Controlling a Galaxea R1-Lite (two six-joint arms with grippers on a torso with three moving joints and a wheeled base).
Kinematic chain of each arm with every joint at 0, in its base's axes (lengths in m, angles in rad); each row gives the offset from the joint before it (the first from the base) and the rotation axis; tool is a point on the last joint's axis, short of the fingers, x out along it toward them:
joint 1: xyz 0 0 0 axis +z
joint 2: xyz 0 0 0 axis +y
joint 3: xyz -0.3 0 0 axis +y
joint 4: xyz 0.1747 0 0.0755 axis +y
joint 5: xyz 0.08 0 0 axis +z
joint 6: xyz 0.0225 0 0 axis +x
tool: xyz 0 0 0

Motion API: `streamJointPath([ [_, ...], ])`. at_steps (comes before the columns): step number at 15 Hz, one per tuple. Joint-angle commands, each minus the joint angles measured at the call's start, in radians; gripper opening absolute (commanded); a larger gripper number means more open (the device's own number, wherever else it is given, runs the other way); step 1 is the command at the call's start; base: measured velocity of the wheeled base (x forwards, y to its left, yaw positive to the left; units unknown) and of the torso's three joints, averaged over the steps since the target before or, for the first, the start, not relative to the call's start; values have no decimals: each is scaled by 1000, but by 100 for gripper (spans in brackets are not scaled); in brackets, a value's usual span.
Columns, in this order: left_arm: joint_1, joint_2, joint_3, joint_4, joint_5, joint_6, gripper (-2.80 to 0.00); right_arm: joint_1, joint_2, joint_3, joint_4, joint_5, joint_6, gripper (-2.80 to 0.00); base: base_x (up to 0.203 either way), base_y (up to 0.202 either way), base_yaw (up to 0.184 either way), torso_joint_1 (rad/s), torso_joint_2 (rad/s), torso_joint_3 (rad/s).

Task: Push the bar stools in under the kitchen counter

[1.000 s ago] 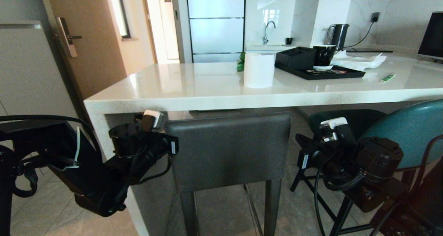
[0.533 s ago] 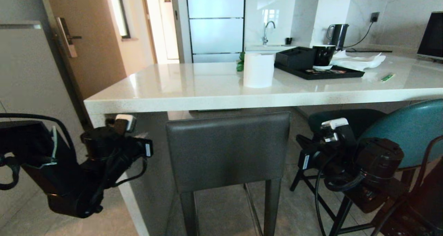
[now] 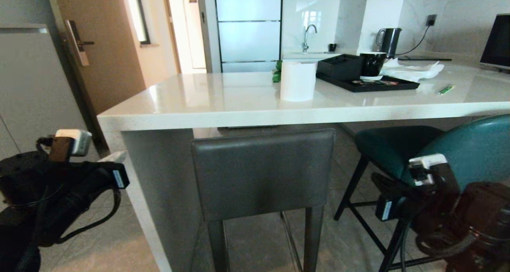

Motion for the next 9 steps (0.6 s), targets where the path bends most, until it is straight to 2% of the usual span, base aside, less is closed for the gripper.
streamJointPath([
  [1, 5, -192, 87, -7, -1, -3, -280, -18, -174, 73, -8, -8, -1, -280, 0, 0, 0, 0, 0, 0],
  [4, 16, -409, 189, 36, -2, -5, -280, -137, -456, 109, 91, -13, -52, -280, 0, 0, 0, 0, 0, 0],
  [6, 19, -572, 188, 149, -2, -4, -280, -204, -628, 107, 193, -8, -100, -280, 0, 0, 0, 0, 0, 0],
  [7, 20, -666, 165, 249, -3, -3, -280, -239, -708, 89, 257, -6, -125, -280, 0, 0, 0, 0, 0, 0],
  [9, 17, -860, 61, 552, -8, -5, -280, -273, -876, -4, 465, -3, -168, -280, 0, 0, 0, 0, 0, 0],
])
